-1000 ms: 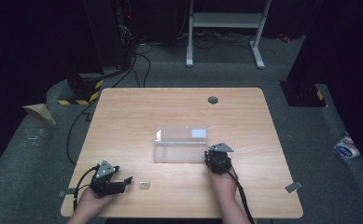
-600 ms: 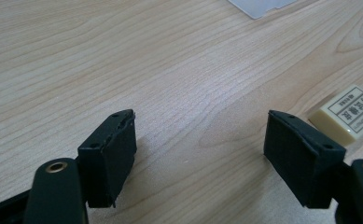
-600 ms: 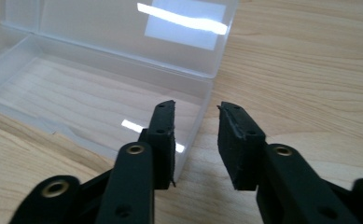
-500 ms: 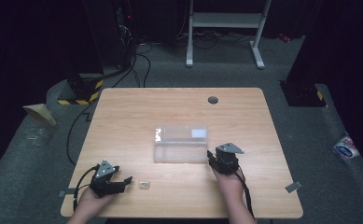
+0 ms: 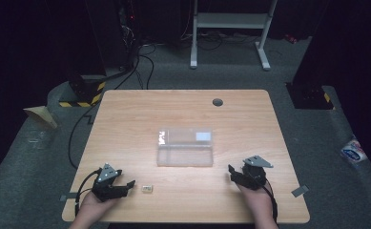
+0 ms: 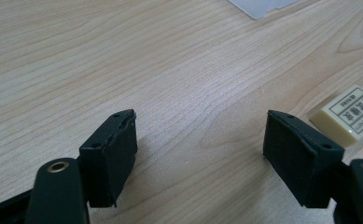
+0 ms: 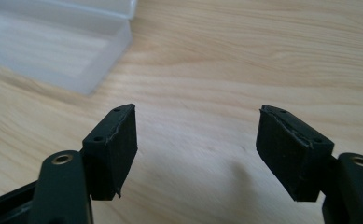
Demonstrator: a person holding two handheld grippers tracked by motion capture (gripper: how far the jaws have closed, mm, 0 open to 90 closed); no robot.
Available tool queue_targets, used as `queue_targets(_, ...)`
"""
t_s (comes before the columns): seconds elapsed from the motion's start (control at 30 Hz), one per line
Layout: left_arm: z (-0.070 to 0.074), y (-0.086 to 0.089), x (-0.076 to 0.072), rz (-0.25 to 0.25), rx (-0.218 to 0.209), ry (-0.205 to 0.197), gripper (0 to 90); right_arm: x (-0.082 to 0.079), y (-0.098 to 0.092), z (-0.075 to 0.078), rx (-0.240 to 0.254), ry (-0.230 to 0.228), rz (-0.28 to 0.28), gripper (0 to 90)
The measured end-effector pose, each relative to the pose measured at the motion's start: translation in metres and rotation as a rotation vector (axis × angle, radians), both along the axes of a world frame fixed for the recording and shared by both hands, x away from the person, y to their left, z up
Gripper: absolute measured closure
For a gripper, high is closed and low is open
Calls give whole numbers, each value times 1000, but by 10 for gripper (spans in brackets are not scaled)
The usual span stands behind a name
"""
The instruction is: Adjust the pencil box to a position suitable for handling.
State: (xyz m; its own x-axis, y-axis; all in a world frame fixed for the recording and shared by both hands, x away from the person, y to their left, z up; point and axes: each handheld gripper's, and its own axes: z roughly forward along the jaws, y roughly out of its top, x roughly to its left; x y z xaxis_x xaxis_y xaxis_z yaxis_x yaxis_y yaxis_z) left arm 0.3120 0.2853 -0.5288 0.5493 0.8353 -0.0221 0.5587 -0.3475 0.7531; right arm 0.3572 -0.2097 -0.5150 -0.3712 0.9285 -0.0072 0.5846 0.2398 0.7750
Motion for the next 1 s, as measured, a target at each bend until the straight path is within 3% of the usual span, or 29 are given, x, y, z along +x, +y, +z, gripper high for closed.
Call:
queue_targets(0.27,0,0,0,2,7,-4,265,-14,-19,-7,-40,72,-17,219)
queue_targets(0.33,0,-1,0,3,6,-2,265,-15,-20,-9,-31,83,-28,208)
queue_targets(0.47,0,-1,-1,11,15,-7,274,-14,-19,-9,-39,85,-20,180)
queue_targets(0.8,0,-6,-2,58,28,-11,262,-15,-17,-9,-35,78,-50,215)
queue_targets(0.93,-1,-6,0,85,35,8,150,-15,-17,-9,-37,76,-45,215)
queue_targets(1.0,-1,-6,1,83,38,16,135,-14,-18,-9,-37,76,-45,215)
